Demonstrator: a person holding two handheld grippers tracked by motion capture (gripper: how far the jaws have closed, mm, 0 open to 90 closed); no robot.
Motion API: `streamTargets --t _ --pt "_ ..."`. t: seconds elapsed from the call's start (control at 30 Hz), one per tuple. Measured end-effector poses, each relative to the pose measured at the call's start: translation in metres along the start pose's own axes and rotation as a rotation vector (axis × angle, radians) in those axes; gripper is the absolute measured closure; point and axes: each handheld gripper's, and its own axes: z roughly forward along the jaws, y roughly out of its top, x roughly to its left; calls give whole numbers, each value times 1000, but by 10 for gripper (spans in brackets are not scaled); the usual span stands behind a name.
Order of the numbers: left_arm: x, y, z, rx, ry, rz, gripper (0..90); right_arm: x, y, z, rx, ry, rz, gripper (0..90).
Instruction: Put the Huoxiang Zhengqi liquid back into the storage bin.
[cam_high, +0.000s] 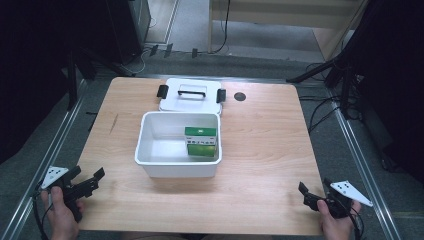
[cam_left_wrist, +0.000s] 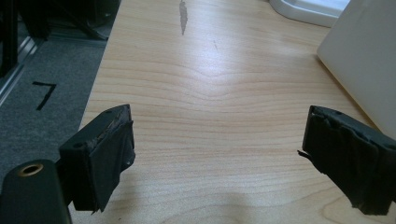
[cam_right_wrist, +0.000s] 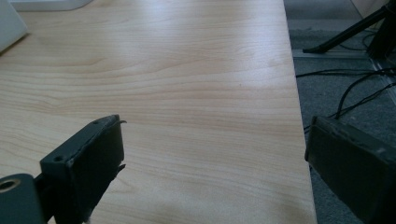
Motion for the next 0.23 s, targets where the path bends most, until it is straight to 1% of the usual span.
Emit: streamTargets --t 0.07,0.13,0.23 --pt "0 0 0 2 1 0 100 -1 0 0 -2 9 16 64" --pt "0 0 0 0 3 0 100 -2 0 0 2 16 21 66" --pt "0 0 1 1 4 1 100 -2 1 1 15 21 15 66"
